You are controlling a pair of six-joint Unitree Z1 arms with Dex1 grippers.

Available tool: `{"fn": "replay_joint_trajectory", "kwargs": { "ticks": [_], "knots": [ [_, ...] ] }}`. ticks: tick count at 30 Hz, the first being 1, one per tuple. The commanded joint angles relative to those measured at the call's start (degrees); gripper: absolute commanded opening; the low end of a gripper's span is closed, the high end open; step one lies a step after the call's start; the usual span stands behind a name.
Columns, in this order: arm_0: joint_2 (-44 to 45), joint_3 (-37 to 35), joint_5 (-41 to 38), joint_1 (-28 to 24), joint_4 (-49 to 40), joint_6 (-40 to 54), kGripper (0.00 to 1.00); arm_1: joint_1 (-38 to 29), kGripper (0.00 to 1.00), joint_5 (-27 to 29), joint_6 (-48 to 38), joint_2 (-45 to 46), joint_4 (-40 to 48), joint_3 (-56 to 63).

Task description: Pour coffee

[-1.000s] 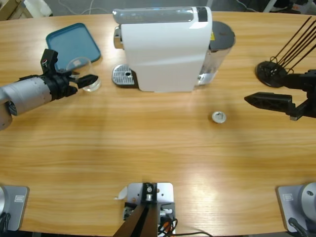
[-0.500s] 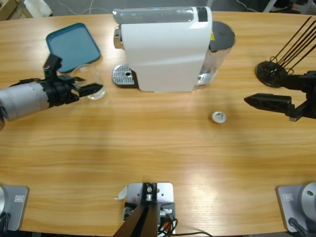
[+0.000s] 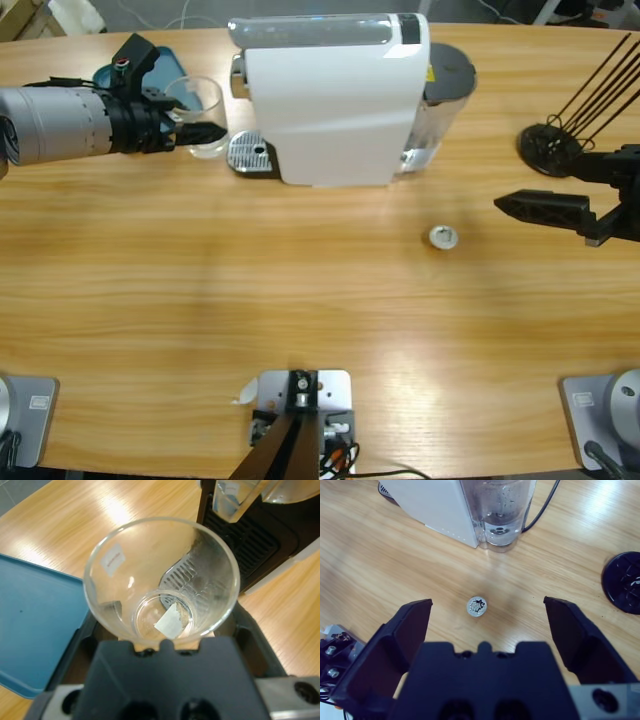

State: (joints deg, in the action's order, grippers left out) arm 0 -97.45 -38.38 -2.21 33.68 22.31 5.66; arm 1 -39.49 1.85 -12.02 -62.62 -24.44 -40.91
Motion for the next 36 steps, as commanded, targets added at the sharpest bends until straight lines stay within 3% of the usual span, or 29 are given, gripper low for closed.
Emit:
{"fn": "replay_joint_trajectory", "kwargs": {
  "ticks": [1,21,22,23,26,27,36],
  "knots": [
    [-5.54,-0.91,-2.75,-0.42,0.84,0.53,0.287,0.38,1.000,-1.06,0.60,0.22,0.54,1.88],
    [-11.27,-2.68,-5.97,2.46,4.23,-1.35,0.292,0.38,1.000,-1.32,0.68,-0.40,0.63,1.79],
    [-11.43,-2.49,-5.97,2.58,4.23,-1.35,0.321,0.38,1.000,-1.32,0.68,-0.36,0.63,1.79],
    [-11.61,-2.40,-5.93,2.62,4.21,-1.39,0.449,0.38,1.000,-1.32,0.68,-0.31,0.63,1.79],
    [-11.80,-2.00,-5.88,2.74,4.04,-1.85,0.944,0.39,1.000,-1.41,0.68,-0.13,0.63,1.88],
    [-11.75,-1.73,-5.88,2.74,3.96,-2.04,0.989,0.38,1.000,-1.48,0.68,-0.13,0.63,1.88],
    [-8.07,1.06,-5.93,2.87,2.75,-2.32,0.991,0.38,1.000,-1.74,0.68,0.11,1.24,2.23]
  ]
}}
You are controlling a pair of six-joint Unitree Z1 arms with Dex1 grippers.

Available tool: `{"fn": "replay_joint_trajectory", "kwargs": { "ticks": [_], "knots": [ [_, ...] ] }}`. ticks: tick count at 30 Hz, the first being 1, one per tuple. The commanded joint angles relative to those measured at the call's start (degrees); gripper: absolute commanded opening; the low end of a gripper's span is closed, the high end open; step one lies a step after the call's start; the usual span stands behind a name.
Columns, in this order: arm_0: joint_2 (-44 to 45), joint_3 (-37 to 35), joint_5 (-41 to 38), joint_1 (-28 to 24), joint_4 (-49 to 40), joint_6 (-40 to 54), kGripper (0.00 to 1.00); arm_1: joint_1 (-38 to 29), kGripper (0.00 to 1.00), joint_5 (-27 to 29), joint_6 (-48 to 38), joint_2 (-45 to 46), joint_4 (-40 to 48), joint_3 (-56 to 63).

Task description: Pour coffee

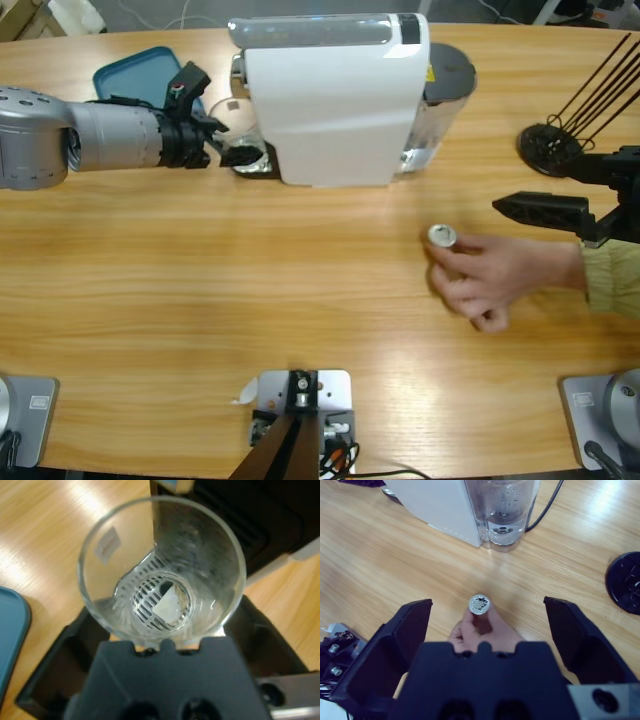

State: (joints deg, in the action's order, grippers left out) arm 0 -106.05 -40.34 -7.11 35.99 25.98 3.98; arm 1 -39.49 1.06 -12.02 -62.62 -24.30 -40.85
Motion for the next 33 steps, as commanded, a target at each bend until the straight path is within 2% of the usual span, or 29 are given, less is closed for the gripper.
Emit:
{"fn": "replay_joint_trajectory", "kwargs": {
  "ticks": [1,5,10,16,22,24,25,26,28,29,33],
  "knots": [
    [1.13,3.28,-0.98,0.58,-1.05,-0.64,0.991,0.38,1.000,-0.97,0.74,0.12,1.15,2.22],
    [5.13,4.14,-0.12,0.58,-3.90,-0.64,0.991,0.38,1.000,-1.06,0.84,-0.06,1.27,2.27],
    [12.50,5.32,1.31,0.58,-11.49,-0.64,0.991,0.38,1.000,-1.20,0.98,-0.29,1.36,2.27],
    [27.85,3.18,1.43,0.66,-28.02,-1.15,0.991,0.38,1.000,-1.26,1.21,-0.45,1.36,2.27],
    [41.33,-0.53,7.62,0.65,-43.28,-1.25,0.986,0.38,1.000,-1.22,1.63,0.13,1.34,1.85],
    [44.07,-0.67,9.43,0.24,-45.89,-1.69,0.941,0.39,1.000,-1.13,1.93,0.92,1.27,1.49],
    [45.14,-0.95,9.57,-0.21,-46.93,-1.99,0.908,0.45,0.970,-0.94,2.06,1.36,1.10,1.13],
    [45.72,-1.62,9.57,-0.62,-48.37,-2.20,0.890,0.46,0.787,-0.55,2.46,1.73,0.78,0.46],
    [46.11,-2.99,9.55,-0.71,-51.17,-2.22,0.890,0.48,0.193,-0.27,4.41,1.52,-0.20,-2.85],
    [46.09,-3.26,9.54,-0.78,-51.71,-2.22,0.894,0.55,0.000,0.85,5.38,0.77,-1.12,-5.08],
    [44.81,-3.87,9.31,-0.83,-51.91,-2.32,0.895,0.55,0.000,5.20,10.14,-2.68,-2.63,-13.32]
  ]
}}
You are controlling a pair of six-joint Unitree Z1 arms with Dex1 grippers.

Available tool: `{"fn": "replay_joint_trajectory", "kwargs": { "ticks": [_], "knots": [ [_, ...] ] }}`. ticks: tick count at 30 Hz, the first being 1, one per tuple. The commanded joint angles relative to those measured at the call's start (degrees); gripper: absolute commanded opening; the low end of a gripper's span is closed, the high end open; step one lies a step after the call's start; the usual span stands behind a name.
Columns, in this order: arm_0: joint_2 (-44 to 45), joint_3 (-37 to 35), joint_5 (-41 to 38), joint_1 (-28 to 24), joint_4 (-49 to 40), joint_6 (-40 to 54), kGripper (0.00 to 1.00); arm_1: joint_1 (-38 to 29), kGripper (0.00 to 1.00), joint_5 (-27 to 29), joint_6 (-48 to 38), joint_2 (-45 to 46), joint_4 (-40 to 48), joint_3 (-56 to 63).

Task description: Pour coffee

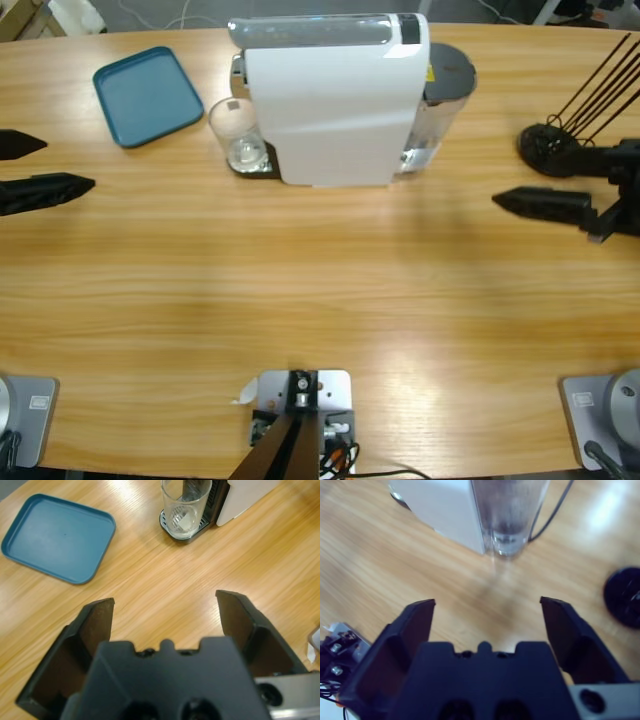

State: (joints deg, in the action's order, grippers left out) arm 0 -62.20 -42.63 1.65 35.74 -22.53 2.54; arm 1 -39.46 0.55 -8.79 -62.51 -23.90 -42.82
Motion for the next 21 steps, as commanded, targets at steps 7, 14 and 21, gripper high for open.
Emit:
{"fn": "replay_joint_trajectory", "kwargs": {
  "ticks": [7,14,21],
  "knots": [
    [0.96,-1.31,0.02,-0.58,-2.66,-1.79,0.890,2.18,0.000,4.83,12.49,-11.35,-5.86,-22.34],
    [2.93,-0.59,1.00,-0.58,-0.85,-0.85,0.890,4.21,0.000,2.49,16.95,-21.14,-8.18,-31.47],
    [3.08,-0.49,2.22,-0.58,-0.71,-0.54,0.890,4.21,0.000,0.84,19.20,-30.83,-14.58,-44.32]
  ]
}}
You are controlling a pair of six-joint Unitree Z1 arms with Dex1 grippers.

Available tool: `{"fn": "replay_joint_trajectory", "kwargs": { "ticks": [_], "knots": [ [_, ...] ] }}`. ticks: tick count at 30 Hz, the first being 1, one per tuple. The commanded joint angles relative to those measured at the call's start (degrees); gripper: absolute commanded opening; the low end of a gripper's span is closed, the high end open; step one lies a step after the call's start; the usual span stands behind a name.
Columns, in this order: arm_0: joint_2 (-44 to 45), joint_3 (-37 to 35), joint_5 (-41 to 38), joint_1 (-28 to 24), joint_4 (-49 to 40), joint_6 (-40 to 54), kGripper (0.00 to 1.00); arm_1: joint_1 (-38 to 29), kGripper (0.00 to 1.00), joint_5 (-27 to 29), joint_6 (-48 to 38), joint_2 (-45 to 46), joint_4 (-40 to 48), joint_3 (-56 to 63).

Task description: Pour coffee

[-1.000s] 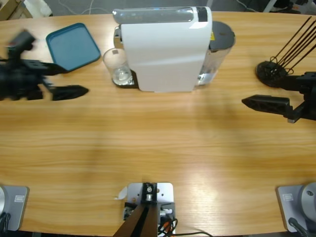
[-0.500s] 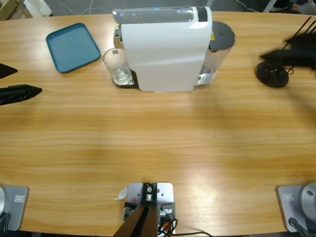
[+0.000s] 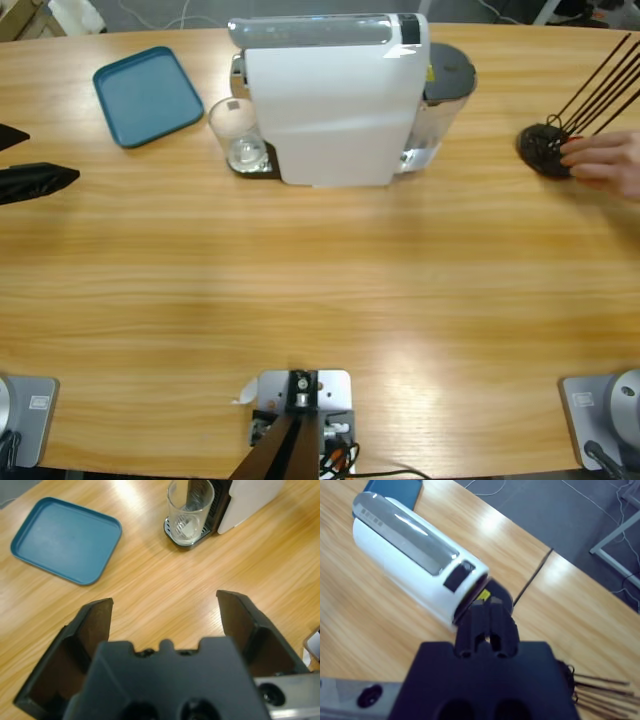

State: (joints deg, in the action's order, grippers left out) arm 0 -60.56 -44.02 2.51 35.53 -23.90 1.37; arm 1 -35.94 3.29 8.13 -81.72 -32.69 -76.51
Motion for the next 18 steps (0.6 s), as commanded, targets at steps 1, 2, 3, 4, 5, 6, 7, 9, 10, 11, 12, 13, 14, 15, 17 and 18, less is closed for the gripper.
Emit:
{"fn": "replay_joint_trajectory", "kwargs": {
  "ticks": [1,2,3,4,5,6,7,9,10,11,12,13,14,15,17,18],
  "knots": [
    [1.22,0.86,1.36,-0.35,0.78,0.66,0.890,0.70,0.000,-2.14,2.40,-12.37,-6.40,-11.27],
    [1.15,0.86,1.34,-0.30,0.85,0.66,0.890,0.70,0.000,-2.42,2.41,-12.99,-6.89,-11.67],
    [1.15,0.86,1.27,-0.28,0.87,0.66,0.890,0.70,0.000,-2.71,2.52,-13.50,-7.59,-12.01],
    [1.08,0.86,1.27,-0.21,0.87,0.66,0.890,0.70,0.000,-3.06,2.73,-13.76,-8.00,-12.01],
    [0.97,0.86,1.27,-0.16,0.87,0.66,0.890,0.70,0.000,-3.58,2.80,-13.95,-8.40,-11.99],
    [0.82,0.86,1.27,-0.07,0.87,0.73,0.890,0.70,0.000,-3.92,2.91,-14.01,-8.72,-11.87],
    [0.66,0.86,1.27,0.07,0.90,0.74,0.890,0.70,0.000,-4.45,3.03,-14.20,-9.12,-11.62],
    [0.06,0.77,1.23,0.28,1.03,0.81,0.890,0.61,0.000,-5.18,3.19,-14.50,-9.40,-11.24],
    [-0.20,0.74,1.18,0.37,1.05,0.83,0.890,0.52,0.000,-5.55,3.24,-14.69,-9.40,-11.16],
    [-0.38,0.69,1.20,0.42,1.05,0.83,0.890,0.31,0.000,-5.66,3.33,-14.92,-9.44,-11.24],
    [-0.40,0.69,1.25,0.42,1.05,0.83,0.890,0.03,0.000,-5.71,3.38,-15.20,-9.62,-11.46],
    [-0.34,0.69,1.27,0.42,1.05,0.83,0.890,-0.20,0.000,-5.75,3.45,-15.45,-9.83,-11.83],
    [-0.36,0.69,1.27,0.42,1.05,0.83,0.890,-0.36,0.000,-5.75,3.47,-15.75,-10.09,-12.29],
    [-0.41,0.74,1.25,0.47,1.05,0.83,0.890,-0.58,0.000,-5.75,3.54,-16.05,-10.37,-12.73],
    [-0.52,0.69,1.27,0.51,1.05,0.83,0.890,-1.22,0.000,-5.75,3.93,-16.85,-11.13,-13.73],
    [-0.52,0.72,1.27,0.51,1.05,0.83,0.890,-1.45,0.000,-5.75,4.03,-17.15,-11.36,-14.01]
  ]
}}
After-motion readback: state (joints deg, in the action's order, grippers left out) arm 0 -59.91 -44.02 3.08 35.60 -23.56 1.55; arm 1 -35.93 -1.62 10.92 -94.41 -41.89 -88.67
